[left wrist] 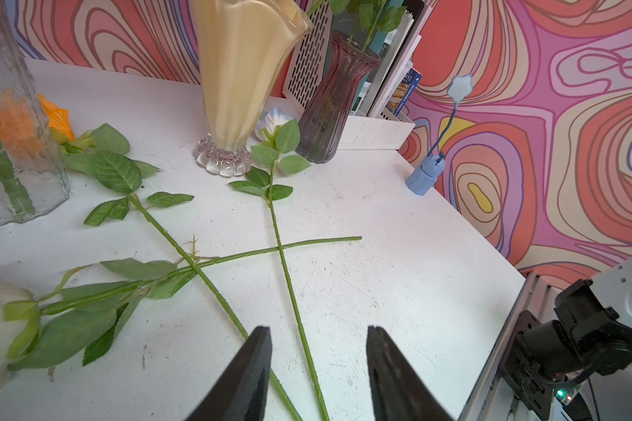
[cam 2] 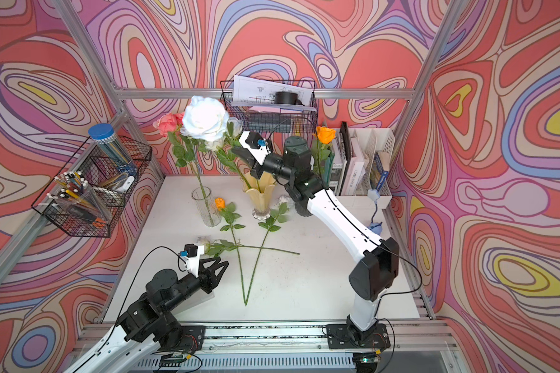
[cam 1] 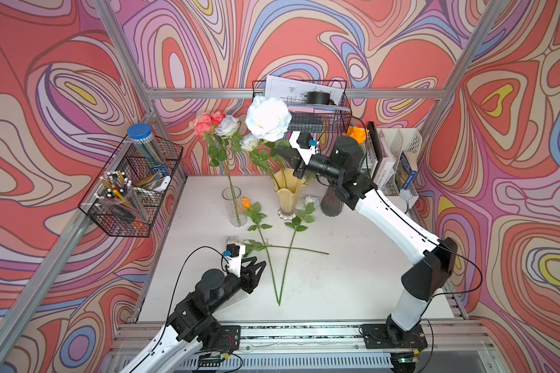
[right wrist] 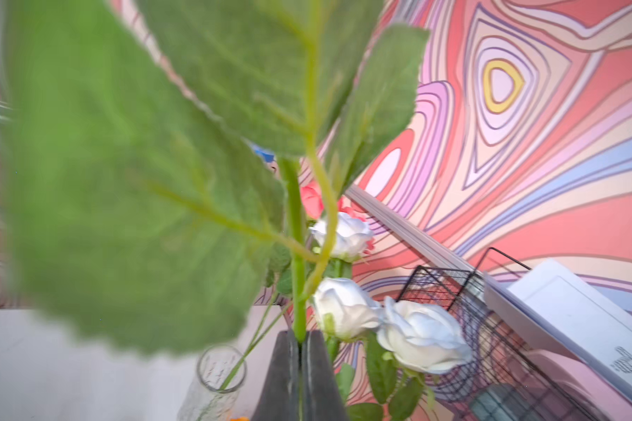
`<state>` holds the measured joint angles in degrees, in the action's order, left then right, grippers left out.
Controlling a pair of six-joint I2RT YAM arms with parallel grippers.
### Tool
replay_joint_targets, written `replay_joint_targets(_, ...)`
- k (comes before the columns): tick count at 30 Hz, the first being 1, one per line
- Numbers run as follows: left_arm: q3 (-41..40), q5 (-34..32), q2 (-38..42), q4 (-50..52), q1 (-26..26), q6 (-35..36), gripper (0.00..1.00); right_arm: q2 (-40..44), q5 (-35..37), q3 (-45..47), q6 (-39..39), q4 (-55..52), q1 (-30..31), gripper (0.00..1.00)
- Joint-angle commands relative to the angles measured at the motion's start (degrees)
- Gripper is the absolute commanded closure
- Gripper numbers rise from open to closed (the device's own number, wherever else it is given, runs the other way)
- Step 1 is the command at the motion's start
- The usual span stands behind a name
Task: Arrange the flowers in different vases according to their colors
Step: Insert the flower into the vase.
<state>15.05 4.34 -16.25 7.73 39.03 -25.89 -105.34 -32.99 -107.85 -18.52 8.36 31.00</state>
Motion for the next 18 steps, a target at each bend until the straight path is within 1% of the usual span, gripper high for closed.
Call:
replay_joint_targets(1, -0.18, -0.89, 0.29, -2.39, 0.17, 1.42, 0.51, -6.08, -1.95, -2.91, 6.61, 3.69, -2.37, 1.0)
replay_joint_targets(4, -0.79, -1.91, 1.01, -1.36, 0.18, 1.62, 0.51, -9.08, -1.82, -1.67, 8.08, 6.88, -3.53, 1.0)
replay_joint_targets(7, -0.85, -2.67, 1.22, -0.08, 0.18, 1.66, 0.51, -11.08, -2.16, 1.84, 11.96, 11.31, -4.54, 1.0)
replay_joint_targets(12, -0.99, -3.65, 1.07, 0.14, 0.25, 1.86, 0.51, -10.2, -1.81, 9.02, 13.85, 15.25, -4.63, 1.0)
replay_joint_targets(13, -0.99, -3.82, 0.67, 0.03, 0.21, 1.9, 0.51, -9.4, -1.36, 10.66, 13.82, 16.08, -4.6, 0.95)
replay_joint_targets(14, -0.99, -3.81, 0.17, -0.17, 0.21, 2.06, 0.51, -8.31, -0.57, 12.1, 13.79, 16.53, -4.62, 0.76)
replay_joint_targets(15, -0.9, -3.79, -0.29, -0.36, 0.19, 1.99, 0.51, -7.31, 0.16, 13.31, 13.64, 17.02, -4.64, 0.61)
replay_joint_targets(16, -0.98, -3.7, -0.78, -0.53, 0.25, 1.99, 0.51, -5.9, 0.15, 14.43, 13.33, 17.54, -4.56, 0.52)
replay_joint_targets(18, -0.81, -3.45, -1.58, -1.16, 0.19, 1.93, 0.51, -3.29, 0.97, 15.38, 12.81, 17.07, -4.6, 0.43)
